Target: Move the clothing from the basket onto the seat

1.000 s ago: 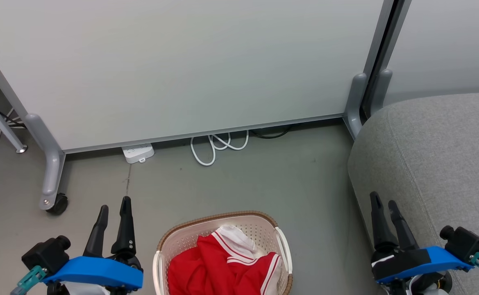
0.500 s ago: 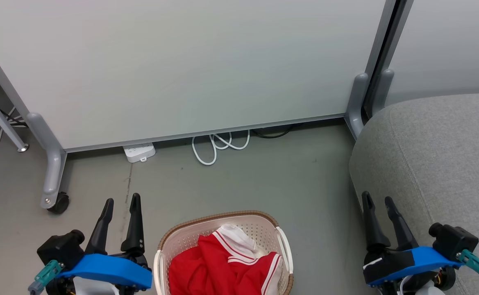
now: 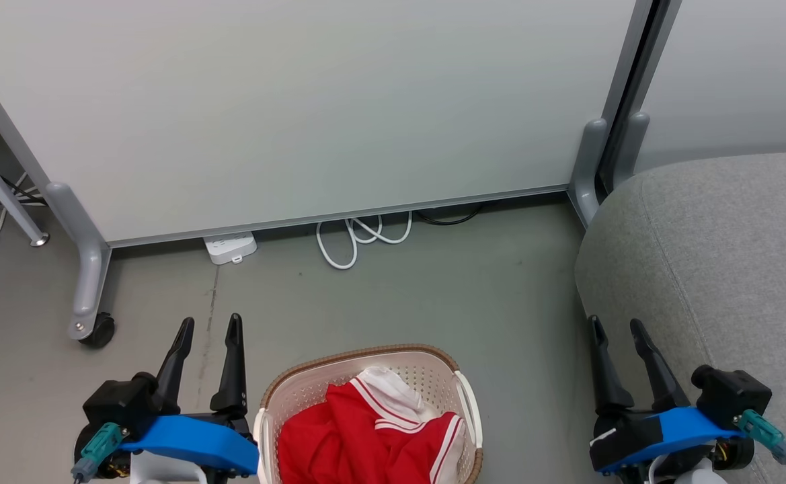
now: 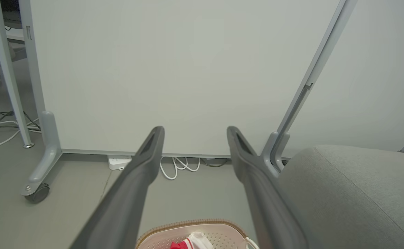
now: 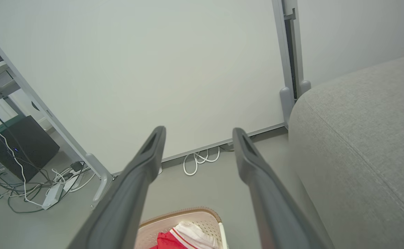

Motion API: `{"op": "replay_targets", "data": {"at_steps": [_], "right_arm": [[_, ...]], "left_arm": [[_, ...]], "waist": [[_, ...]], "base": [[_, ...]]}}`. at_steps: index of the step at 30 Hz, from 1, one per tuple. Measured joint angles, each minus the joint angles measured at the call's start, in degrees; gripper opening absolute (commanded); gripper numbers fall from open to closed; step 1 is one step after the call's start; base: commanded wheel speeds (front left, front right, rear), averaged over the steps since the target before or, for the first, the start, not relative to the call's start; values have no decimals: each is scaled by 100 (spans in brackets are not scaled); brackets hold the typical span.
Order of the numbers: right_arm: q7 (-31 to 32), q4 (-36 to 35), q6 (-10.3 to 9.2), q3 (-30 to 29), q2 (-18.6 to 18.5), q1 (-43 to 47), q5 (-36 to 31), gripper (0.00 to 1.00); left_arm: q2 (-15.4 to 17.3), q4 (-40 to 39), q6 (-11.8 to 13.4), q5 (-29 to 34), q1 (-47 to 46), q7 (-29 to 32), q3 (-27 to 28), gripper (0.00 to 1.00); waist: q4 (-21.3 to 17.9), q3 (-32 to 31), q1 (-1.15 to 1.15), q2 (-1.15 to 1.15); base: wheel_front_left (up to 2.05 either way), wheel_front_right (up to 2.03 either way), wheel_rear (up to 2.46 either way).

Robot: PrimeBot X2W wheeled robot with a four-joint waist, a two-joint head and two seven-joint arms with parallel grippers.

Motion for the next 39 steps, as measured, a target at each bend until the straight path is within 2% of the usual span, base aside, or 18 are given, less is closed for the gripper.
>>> {"op": "replay_targets", "data": {"at_steps": [39], "right_arm": [[-424, 461, 7, 66, -7, -103, -1713, 100]], "left_arm": [[-5, 438, -56, 1458, -171, -430, -188, 100]], "waist": [[85, 1, 0, 0]], "base": [[0, 0, 0]]}}
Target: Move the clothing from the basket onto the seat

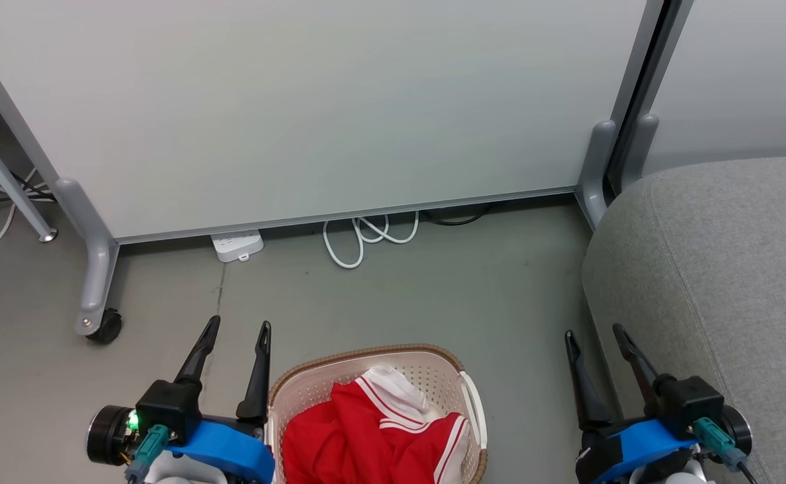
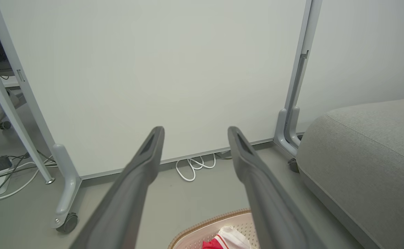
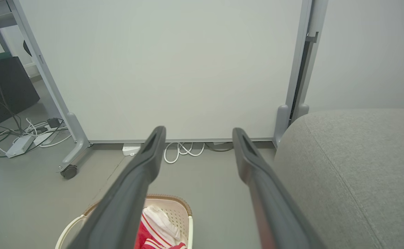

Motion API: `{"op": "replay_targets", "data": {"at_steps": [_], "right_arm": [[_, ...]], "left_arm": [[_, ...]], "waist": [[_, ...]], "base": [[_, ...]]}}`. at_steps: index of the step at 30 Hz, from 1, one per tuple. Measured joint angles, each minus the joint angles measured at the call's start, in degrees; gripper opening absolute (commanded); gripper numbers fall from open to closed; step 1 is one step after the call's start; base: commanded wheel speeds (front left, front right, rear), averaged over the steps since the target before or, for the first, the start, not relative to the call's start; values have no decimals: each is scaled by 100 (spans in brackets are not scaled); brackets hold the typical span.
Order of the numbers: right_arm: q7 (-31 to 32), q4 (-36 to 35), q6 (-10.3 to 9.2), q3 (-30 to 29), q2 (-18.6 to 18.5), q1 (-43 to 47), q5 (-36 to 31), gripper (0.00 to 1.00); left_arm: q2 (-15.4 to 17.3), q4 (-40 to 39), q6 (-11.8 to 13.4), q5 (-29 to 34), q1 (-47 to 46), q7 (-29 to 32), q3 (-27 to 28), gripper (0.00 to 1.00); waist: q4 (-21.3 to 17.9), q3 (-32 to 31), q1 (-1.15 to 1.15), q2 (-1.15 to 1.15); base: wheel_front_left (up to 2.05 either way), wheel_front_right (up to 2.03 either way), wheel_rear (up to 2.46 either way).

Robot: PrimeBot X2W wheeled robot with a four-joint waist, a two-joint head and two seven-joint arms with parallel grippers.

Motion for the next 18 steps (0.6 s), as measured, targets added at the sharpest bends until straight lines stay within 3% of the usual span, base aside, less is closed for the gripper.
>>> {"op": "replay_targets", "data": {"at_steps": [18], "right_arm": [[-21, 179, 0, -23, -1, -59, -8, 100]], "left_arm": [[1, 63, 56, -38, -1, 0, -30, 100]], "waist": [[-5, 4, 0, 0]], "base": [[0, 0, 0]]}}
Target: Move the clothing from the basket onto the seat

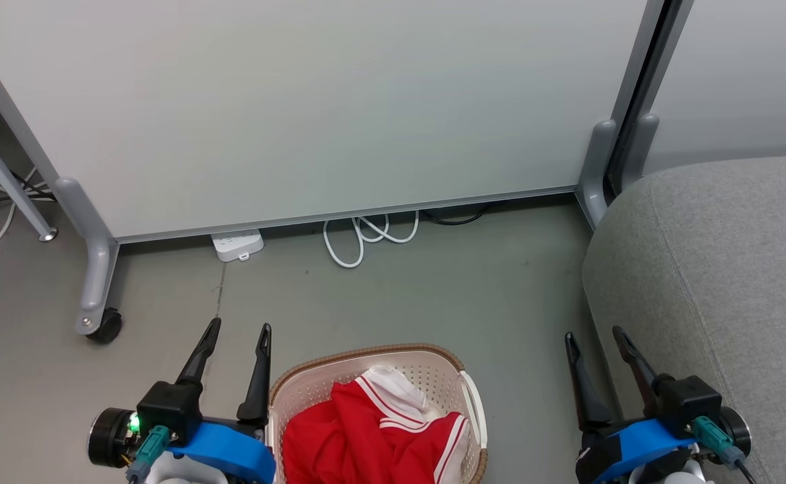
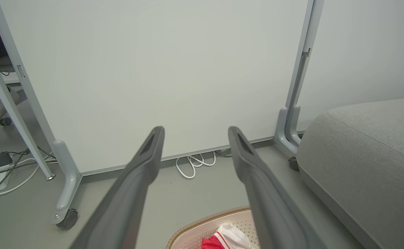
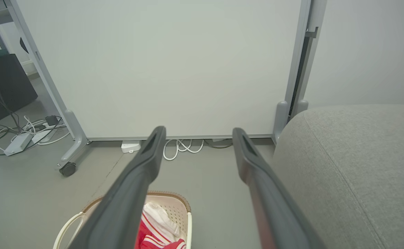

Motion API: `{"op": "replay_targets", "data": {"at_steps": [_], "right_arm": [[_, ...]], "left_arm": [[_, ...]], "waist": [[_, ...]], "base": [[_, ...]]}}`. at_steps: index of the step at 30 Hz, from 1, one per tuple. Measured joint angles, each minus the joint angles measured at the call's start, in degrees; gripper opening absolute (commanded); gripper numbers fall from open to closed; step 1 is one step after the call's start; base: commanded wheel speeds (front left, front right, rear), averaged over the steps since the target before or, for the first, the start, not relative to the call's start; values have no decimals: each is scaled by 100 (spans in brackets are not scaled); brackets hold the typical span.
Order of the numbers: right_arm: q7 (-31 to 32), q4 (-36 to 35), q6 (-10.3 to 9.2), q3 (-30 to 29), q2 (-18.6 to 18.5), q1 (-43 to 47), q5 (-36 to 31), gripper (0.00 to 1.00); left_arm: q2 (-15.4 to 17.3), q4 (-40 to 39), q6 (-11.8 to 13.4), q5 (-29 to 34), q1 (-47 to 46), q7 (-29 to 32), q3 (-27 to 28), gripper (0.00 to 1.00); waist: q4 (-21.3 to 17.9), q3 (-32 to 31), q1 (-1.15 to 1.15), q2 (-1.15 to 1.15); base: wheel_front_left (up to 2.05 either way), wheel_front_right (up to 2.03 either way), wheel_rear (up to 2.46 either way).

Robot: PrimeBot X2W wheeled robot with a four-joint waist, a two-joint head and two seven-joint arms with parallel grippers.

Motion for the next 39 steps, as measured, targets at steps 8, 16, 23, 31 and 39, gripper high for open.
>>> {"op": "replay_targets", "data": {"at_steps": [8, 16, 23, 31, 39], "right_arm": [[0, 1, 1, 26, 0, -9, 2, 100], [0, -69, 0, 48, -1, -227, 0, 100], [0, -164, 1, 101, -2, -508, 33, 100], [0, -264, 1, 194, -2, -876, 130, 100], [0, -419, 1, 218, -3, -1237, 153, 100]], "left_arm": [[0, 114, -47, -13, -51, 0, -36, 100], [0, 627, -214, 4, -575, -5, -229, 100], [69, 1572, -352, 8, -1322, -5, -577, 100], [226, 2615, -371, -129, -2138, -5, -1305, 100], [372, 3500, -379, -517, -2778, -5, -2120, 100]], "waist": [[-48, 80, 0, 0], [-158, 418, 0, 0], [-337, 890, 0, 0], [-603, 1513, 1, 0], [-826, 2197, 1, 0]], "base": [[0, 0, 0], [0, 0, 0], [0, 0, 0], [0, 0, 0], [0, 0, 0]]}}
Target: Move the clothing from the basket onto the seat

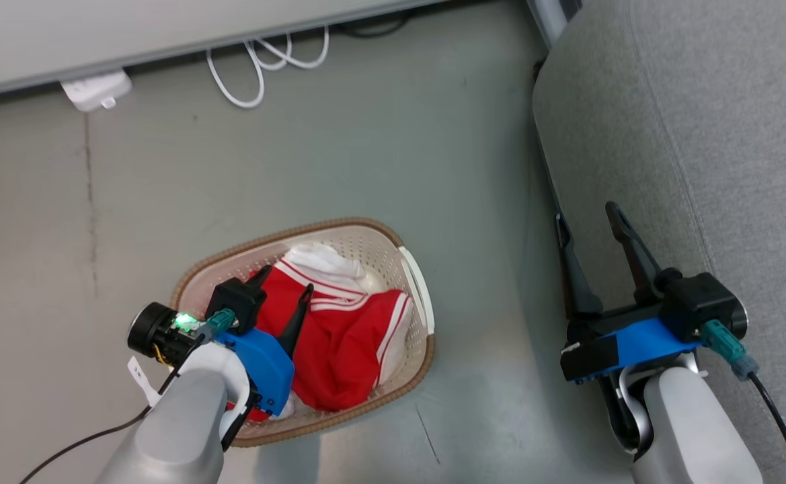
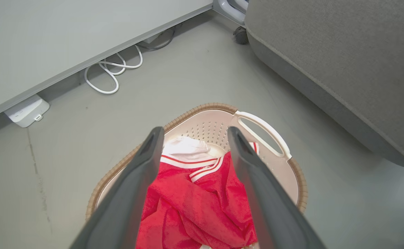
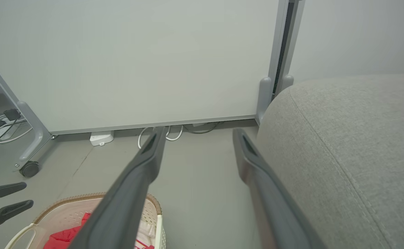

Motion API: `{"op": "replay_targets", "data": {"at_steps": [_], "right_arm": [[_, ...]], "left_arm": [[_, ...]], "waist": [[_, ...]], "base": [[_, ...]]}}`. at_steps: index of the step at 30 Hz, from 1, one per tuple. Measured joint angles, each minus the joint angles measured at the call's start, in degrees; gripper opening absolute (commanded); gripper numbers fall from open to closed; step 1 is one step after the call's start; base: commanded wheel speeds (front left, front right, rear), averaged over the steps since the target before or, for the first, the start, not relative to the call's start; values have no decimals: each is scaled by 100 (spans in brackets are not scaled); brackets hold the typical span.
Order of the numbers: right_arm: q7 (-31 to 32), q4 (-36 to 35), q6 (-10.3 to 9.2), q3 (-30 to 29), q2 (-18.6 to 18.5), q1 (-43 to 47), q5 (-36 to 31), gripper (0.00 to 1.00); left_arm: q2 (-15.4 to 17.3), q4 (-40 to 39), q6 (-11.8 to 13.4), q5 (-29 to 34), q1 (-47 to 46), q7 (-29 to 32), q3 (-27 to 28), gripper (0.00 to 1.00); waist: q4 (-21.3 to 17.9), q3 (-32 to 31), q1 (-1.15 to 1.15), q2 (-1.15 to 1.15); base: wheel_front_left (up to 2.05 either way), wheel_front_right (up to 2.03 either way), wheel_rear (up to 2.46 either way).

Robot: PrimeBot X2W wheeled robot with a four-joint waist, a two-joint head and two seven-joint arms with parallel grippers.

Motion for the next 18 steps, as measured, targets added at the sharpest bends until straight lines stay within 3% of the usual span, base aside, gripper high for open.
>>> {"op": "replay_targets", "data": {"at_steps": [10, 18], "right_arm": [[0, -200, 0, -40, -1, -323, -121, 100], [0, -364, 0, -74, -1, -536, -172, 100]], "left_arm": [[71, 969, 0, -477, -646, 10, -851, 100], [174, 1288, 0, -1211, -875, 397, -1368, 100]], "waist": [[-161, 928, 0, 0], [-256, 1563, 0, 0]], "base": [[0, 0, 0], [0, 0, 0]]}}
